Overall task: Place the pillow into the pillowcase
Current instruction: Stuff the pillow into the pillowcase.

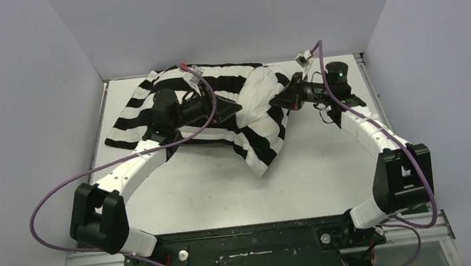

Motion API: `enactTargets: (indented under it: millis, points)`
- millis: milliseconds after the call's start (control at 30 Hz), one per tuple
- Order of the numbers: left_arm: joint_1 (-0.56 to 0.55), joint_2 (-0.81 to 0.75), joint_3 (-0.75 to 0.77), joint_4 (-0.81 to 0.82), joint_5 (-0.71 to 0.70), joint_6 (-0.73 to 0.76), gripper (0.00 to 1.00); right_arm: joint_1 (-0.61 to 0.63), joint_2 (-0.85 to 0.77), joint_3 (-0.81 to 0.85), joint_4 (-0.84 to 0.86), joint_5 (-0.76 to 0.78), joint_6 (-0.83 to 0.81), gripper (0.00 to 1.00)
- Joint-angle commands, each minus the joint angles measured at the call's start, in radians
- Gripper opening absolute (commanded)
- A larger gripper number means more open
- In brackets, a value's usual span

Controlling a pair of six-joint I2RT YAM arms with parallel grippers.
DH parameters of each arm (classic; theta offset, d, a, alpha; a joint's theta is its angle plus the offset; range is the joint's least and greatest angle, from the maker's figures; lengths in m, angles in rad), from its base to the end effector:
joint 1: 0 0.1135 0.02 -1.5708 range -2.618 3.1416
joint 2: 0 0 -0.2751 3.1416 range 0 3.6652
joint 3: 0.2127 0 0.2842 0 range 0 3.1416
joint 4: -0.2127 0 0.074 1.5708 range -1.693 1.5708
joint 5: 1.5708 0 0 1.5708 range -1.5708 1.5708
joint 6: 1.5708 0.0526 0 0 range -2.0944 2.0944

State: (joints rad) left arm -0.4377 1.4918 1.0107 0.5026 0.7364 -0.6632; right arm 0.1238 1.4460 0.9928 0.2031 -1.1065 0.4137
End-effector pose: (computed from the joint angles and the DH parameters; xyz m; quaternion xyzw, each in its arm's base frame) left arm 0.3340 -0.1953 0.3148 0.1822 0.6774 -0.5633 0.4366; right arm 0.3478 0.0907 0.2946 -0.2219 0.7115 0.5387 0.3930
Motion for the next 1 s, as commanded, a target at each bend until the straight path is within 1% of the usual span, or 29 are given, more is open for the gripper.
enactTargets:
  millis: [0, 33, 100, 200, 267, 333, 367, 400, 433, 467, 500, 533, 567, 600, 700, 800, 867, 967]
  points:
    - [-0.030, -0.059, 0.082, -0.151, -0.124, 0.178, 0.41, 0.005, 0.095, 0.267, -0.210, -0.042, -0.276, 0.00]
    - [-0.040, -0.048, 0.093, -0.146, -0.136, 0.181, 0.39, 0.015, 0.126, 0.330, -0.306, -0.032, -0.354, 0.00]
    - [-0.065, -0.004, 0.122, -0.122, -0.131, 0.186, 0.37, 0.025, 0.170, 0.418, -0.422, -0.035, -0.420, 0.00]
    - [-0.100, 0.090, 0.163, -0.059, -0.134, 0.174, 0.29, 0.046, 0.162, 0.412, -0.432, -0.031, -0.450, 0.00]
    - [-0.126, 0.149, 0.165, 0.021, -0.184, 0.170, 0.25, 0.060, 0.142, 0.393, -0.431, -0.030, -0.470, 0.00]
    - [-0.163, 0.222, 0.156, 0.145, -0.267, 0.142, 0.20, 0.076, 0.122, 0.383, -0.451, -0.013, -0.486, 0.00]
    - [-0.192, 0.303, 0.173, 0.181, -0.321, 0.130, 0.17, 0.081, 0.113, 0.377, -0.451, -0.008, -0.486, 0.00]
    - [-0.214, 0.379, 0.222, 0.154, -0.368, 0.139, 0.16, 0.081, 0.099, 0.367, -0.427, -0.004, -0.462, 0.00]
    - [-0.228, 0.448, 0.273, 0.087, -0.421, 0.150, 0.15, 0.079, 0.075, 0.344, -0.370, 0.004, -0.378, 0.00]
    - [-0.231, 0.519, 0.299, 0.037, -0.484, 0.140, 0.14, 0.077, 0.035, 0.304, -0.277, 0.013, -0.328, 0.00]
    - [-0.228, 0.573, 0.283, 0.042, -0.534, 0.108, 0.14, 0.078, -0.008, 0.258, -0.175, 0.011, -0.248, 0.00]
    - [-0.224, 0.611, 0.237, 0.092, -0.571, 0.074, 0.13, 0.082, -0.060, 0.208, -0.080, 0.015, -0.158, 0.00]
    - [-0.225, 0.640, 0.177, 0.160, -0.605, 0.059, 0.12, 0.081, -0.109, 0.166, -0.018, 0.036, -0.103, 0.00]
    - [-0.233, 0.658, 0.135, 0.183, -0.645, 0.054, 0.11, 0.082, -0.152, 0.133, 0.021, 0.048, -0.057, 0.00]
    - [-0.271, 0.683, 0.084, 0.152, -0.758, 0.079, 0.11, 0.103, -0.255, 0.035, 0.076, 0.091, 0.015, 0.00]
    - [-0.288, 0.671, 0.040, 0.126, -0.883, 0.071, 0.11, 0.111, -0.358, -0.129, 0.206, 0.171, 0.126, 0.00]
    - [-0.285, 0.669, 0.012, 0.130, -0.912, 0.059, 0.12, 0.114, -0.405, -0.196, 0.285, 0.205, 0.188, 0.00]
    - [-0.292, 0.674, 0.021, 0.065, -0.953, 0.057, 0.12, 0.124, -0.445, -0.247, 0.370, 0.221, 0.267, 0.00]
